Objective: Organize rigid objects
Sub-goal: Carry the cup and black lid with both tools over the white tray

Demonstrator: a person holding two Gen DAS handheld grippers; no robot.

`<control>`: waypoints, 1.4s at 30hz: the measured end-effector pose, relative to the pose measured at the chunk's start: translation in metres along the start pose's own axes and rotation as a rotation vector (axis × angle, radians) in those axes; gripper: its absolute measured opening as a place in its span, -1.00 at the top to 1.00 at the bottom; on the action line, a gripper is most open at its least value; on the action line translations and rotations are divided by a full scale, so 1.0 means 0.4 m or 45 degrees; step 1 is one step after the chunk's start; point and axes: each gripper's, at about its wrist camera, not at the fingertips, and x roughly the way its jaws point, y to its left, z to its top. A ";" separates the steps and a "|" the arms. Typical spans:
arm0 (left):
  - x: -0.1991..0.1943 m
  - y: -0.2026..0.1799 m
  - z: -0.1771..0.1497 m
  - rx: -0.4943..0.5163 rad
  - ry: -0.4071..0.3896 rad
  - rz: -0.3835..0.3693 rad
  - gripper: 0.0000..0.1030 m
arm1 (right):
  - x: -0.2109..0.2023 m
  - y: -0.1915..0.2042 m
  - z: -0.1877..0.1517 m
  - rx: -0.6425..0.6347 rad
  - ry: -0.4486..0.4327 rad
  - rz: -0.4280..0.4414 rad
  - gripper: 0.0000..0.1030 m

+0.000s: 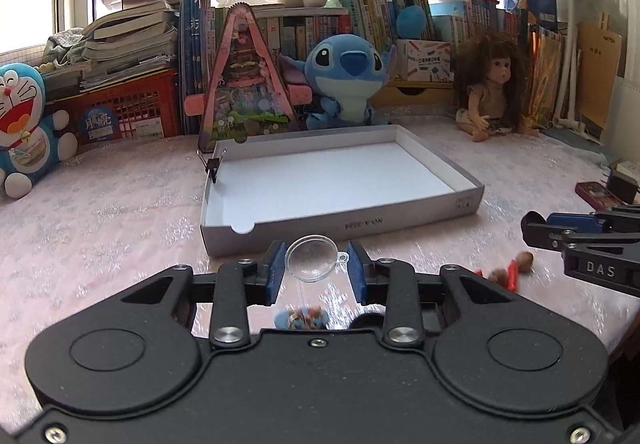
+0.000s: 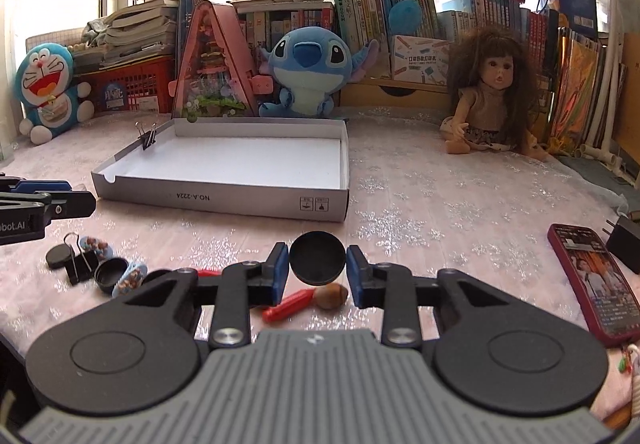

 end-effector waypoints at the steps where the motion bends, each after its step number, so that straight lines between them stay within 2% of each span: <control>1: 0.008 0.004 0.014 -0.004 -0.004 0.002 0.39 | 0.005 -0.003 0.011 0.002 0.004 0.009 0.30; 5: 0.044 0.019 0.067 -0.011 -0.012 0.011 0.39 | 0.032 -0.011 0.057 -0.008 0.013 0.030 0.30; 9: 0.097 0.036 0.114 -0.037 0.033 -0.013 0.39 | 0.067 -0.011 0.105 -0.037 0.034 0.057 0.30; 13: 0.183 0.062 0.167 -0.061 0.135 -0.054 0.39 | 0.126 -0.017 0.174 -0.052 0.098 0.137 0.30; 15: 0.234 0.097 0.203 -0.133 0.207 -0.097 0.39 | 0.170 -0.029 0.225 -0.021 0.169 0.176 0.31; 17: 0.278 0.133 0.238 -0.191 0.248 -0.126 0.39 | 0.202 -0.039 0.272 -0.018 0.193 0.194 0.31; 20: 0.351 0.174 0.285 -0.231 0.307 -0.128 0.39 | 0.257 -0.042 0.323 -0.037 0.232 0.208 0.31; 22: 0.398 0.184 0.306 -0.248 0.346 -0.134 0.39 | 0.309 -0.039 0.345 -0.051 0.299 0.259 0.30; 24: 0.457 0.181 0.324 -0.261 0.389 -0.136 0.39 | 0.377 -0.025 0.361 -0.079 0.371 0.261 0.30; 29: 0.588 0.136 0.316 -0.256 0.517 -0.137 0.39 | 0.524 -0.010 0.362 -0.060 0.493 0.173 0.30; 31: 0.614 0.122 0.305 -0.250 0.528 -0.124 0.39 | 0.554 -0.006 0.349 -0.061 0.509 0.144 0.30; 35: 0.648 0.108 0.282 -0.260 0.553 -0.089 0.39 | 0.580 0.003 0.330 -0.057 0.540 0.142 0.30; 42: 0.651 0.100 0.280 -0.246 0.547 -0.071 0.39 | 0.587 0.021 0.327 -0.071 0.562 0.129 0.30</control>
